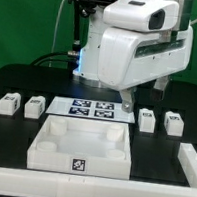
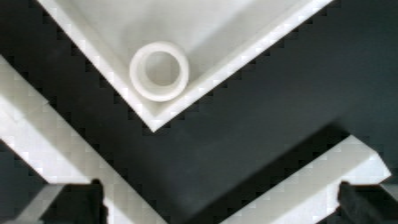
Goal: Assemble one leg
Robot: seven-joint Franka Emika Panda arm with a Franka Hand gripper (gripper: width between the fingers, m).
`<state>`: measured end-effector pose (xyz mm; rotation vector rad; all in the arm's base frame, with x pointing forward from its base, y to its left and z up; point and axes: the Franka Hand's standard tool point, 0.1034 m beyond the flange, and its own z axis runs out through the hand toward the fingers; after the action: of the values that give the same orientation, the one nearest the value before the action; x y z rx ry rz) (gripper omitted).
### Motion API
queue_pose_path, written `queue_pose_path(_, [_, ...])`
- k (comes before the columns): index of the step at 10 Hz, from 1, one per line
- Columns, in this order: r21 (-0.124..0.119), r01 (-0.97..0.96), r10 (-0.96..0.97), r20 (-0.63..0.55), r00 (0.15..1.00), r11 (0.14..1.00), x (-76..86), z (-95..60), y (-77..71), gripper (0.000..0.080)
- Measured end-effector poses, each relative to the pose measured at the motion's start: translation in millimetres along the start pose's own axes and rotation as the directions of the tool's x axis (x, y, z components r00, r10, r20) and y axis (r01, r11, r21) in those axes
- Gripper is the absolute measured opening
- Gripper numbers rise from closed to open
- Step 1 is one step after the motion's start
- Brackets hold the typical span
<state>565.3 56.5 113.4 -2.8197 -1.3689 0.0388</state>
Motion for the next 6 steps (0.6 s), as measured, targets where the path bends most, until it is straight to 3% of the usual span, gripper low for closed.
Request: queue_pose_path(6, [0.0, 0.032, -0.032, 0.0, 0.999, 0.999, -0.2, 0.3, 0.0, 0.065])
